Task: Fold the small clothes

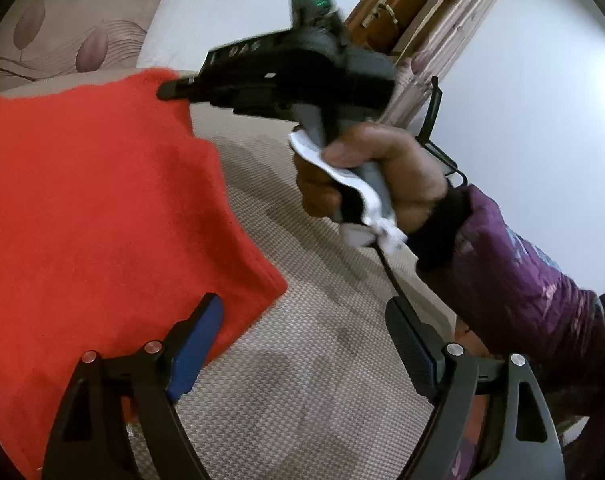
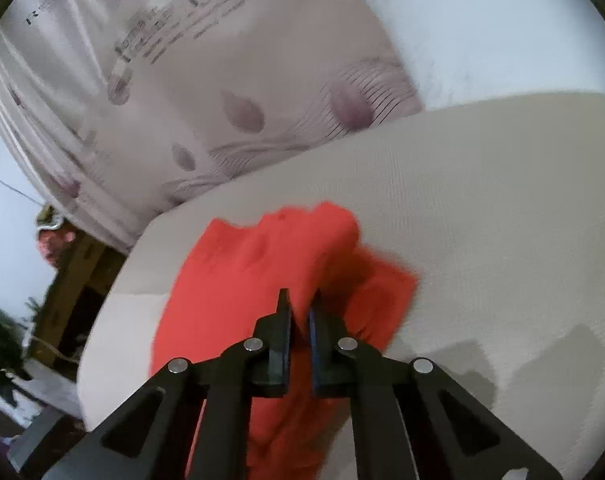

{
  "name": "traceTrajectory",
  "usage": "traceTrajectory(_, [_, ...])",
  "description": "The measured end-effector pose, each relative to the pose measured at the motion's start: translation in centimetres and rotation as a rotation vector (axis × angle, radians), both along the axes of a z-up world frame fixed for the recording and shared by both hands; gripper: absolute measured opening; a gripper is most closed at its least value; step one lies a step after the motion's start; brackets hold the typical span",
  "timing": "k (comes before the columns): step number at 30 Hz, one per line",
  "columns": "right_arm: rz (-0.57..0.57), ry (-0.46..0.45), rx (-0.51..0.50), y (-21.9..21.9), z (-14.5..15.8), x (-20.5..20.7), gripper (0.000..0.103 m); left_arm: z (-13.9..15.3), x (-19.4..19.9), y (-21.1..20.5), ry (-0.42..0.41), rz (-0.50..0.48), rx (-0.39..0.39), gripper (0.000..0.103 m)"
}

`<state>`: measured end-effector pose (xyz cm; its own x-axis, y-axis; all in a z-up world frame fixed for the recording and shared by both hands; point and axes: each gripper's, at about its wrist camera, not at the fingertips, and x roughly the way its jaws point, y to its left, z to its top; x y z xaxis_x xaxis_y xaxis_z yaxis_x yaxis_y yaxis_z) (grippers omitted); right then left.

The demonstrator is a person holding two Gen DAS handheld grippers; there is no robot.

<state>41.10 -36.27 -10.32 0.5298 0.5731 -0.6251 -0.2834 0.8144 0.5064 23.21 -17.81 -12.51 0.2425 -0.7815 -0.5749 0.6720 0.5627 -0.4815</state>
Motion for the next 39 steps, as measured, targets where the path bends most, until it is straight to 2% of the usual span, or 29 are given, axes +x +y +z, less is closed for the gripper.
traceTrajectory(4, [0.024,0.052,-0.014,0.0,-2.2,0.6,0.004,0.0,0.5,-0.3,-0.002,-0.009,0.004,0.086])
traceTrajectory(7, [0.015,0.048,0.044,-0.7,-2.6,0.5,0.005,-0.1,0.5,-0.4,-0.002,-0.011,0.007,0.087])
traceTrajectory(9, [-0.002,0.039,0.056,-1.0,-2.3,0.4,0.012,-0.1,0.6,-0.5,-0.006,-0.011,0.011,0.088])
traceTrajectory(11, [-0.021,0.015,0.086,-1.5,-1.4,-0.3,0.013,-0.1,0.5,-0.5,-0.008,-0.012,0.014,0.088])
traceTrajectory(14, [-0.019,-0.101,0.132,-2.0,1.7,-3.2,0.013,-0.1,0.5,-0.6,-0.011,-0.011,0.017,0.088])
traceTrajectory(16, [0.112,-0.172,0.142,-0.3,3.9,-5.8,0.013,-0.1,0.5,-0.6,-0.010,-0.011,0.017,0.088])
traceTrajectory(18, [0.229,-0.181,0.105,1.8,4.4,-7.4,0.013,-0.1,0.4,-0.6,-0.012,-0.011,0.019,0.088])
traceTrajectory(19, [0.302,-0.171,0.061,3.2,4.1,-8.3,0.012,-0.1,0.3,-0.6,-0.015,-0.009,0.022,0.088])
traceTrajectory(21, [0.365,-0.154,-0.056,4.9,2.9,-9.4,0.012,-0.1,0.2,-0.7,-0.022,-0.003,0.027,0.088])
traceTrajectory(22, [0.348,-0.129,-0.120,5.1,1.7,-9.6,0.012,-0.1,0.1,-0.6,-0.024,0.001,0.028,0.088])
traceTrajectory(23, [0.313,-0.095,-0.133,4.4,0.4,-9.3,0.011,0.0,0.1,-0.5,-0.026,0.006,0.029,0.088])
traceTrajectory(24, [0.275,-0.074,-0.133,3.5,-0.5,-9.1,0.000,0.0,-0.1,-0.4,-0.031,0.018,0.031,0.088])
traceTrajectory(26, [0.251,-0.051,-0.122,2.6,-1.8,-9.2,0.000,0.2,-0.4,-0.1,-0.043,0.040,0.041,0.088])
traceTrajectory(27, [0.247,-0.045,-0.113,2.5,-1.9,-9.5,0.000,0.4,-0.7,-0.1,-0.055,0.058,0.054,0.088])
traceTrajectory(31, [0.269,-0.069,-0.227,4.3,-2.1,-9.8,0.000,1.2,-1.7,0.5,-0.102,0.138,0.115,0.088])
traceTrajectory(35, [0.254,-0.040,-0.161,3.2,-2.1,-9.4,0.000,2.4,-2.9,1.5,-0.180,0.232,0.191,0.089])
traceTrajectory(39, [0.247,-0.055,-0.174,3.5,-2.2,-9.9,0.000,3.7,-3.7,2.2,-0.279,0.310,0.288,0.094])
